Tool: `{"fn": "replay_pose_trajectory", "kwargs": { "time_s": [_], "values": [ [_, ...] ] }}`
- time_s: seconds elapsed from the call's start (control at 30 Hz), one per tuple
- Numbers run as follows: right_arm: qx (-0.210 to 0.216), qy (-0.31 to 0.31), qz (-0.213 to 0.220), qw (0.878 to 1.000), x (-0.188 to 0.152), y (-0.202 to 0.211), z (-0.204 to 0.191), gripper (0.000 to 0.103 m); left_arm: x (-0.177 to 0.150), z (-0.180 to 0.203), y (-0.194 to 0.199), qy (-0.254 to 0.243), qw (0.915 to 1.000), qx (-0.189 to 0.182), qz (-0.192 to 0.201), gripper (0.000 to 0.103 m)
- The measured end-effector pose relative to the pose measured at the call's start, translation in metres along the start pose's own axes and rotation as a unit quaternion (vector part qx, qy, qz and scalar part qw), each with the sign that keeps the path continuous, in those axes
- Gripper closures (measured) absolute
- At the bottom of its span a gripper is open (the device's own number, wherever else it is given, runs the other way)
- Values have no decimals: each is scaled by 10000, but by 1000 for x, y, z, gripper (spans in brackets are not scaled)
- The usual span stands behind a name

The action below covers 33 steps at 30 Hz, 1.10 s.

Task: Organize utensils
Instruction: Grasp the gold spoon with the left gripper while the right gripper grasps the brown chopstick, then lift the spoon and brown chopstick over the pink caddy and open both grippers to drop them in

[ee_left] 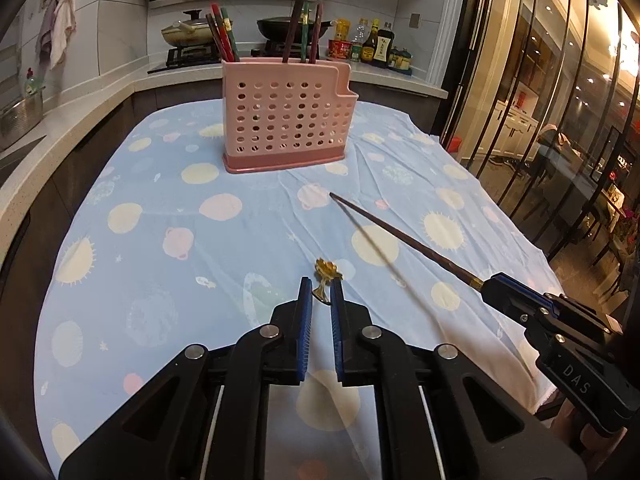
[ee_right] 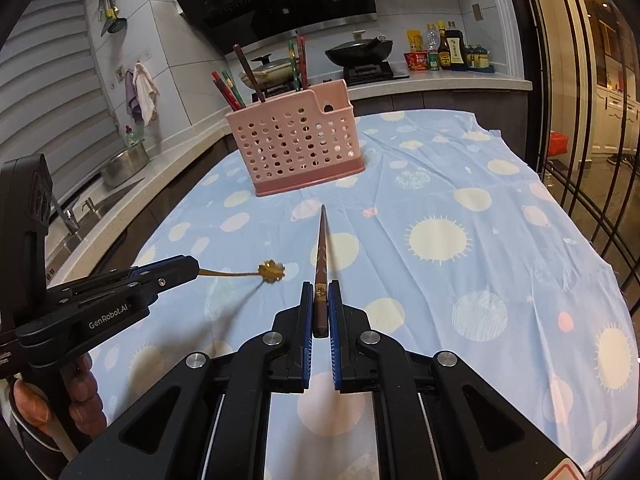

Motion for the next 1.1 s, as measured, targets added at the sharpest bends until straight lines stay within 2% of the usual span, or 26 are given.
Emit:
{"fn": "replay_pose_trajectory", "kwargs": {
  "time_s": [0.07, 0.43, 0.7, 1.1],
  "values": [
    [20, 54, 91, 9999, 7, 4, -4, 96, 6, -2, 3, 9, 10000, 6, 69, 102],
    [266, 107, 549, 9981, 50, 17, -13, 96, 34, -3, 12, -38, 9993, 107, 363, 102],
    [443, 249, 915, 9945, 105, 26, -18, 96, 69, -8, 22, -130, 9975, 206, 662, 102],
    [583, 475, 1159, 9904, 162, 19, -29, 96, 120, -11, 24, -254, 9936, 396, 1032, 102]
  ]
}}
Point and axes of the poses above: each gripper's, at about its wrist camera, not at the fingertips, and y roughly against the way its jaws point, z to its right, x to its top, the point moved 4 cm from there along -y, roughly the way its jaws point, and after that the axes turned 15 degrees about x, right-handed, at the moved point
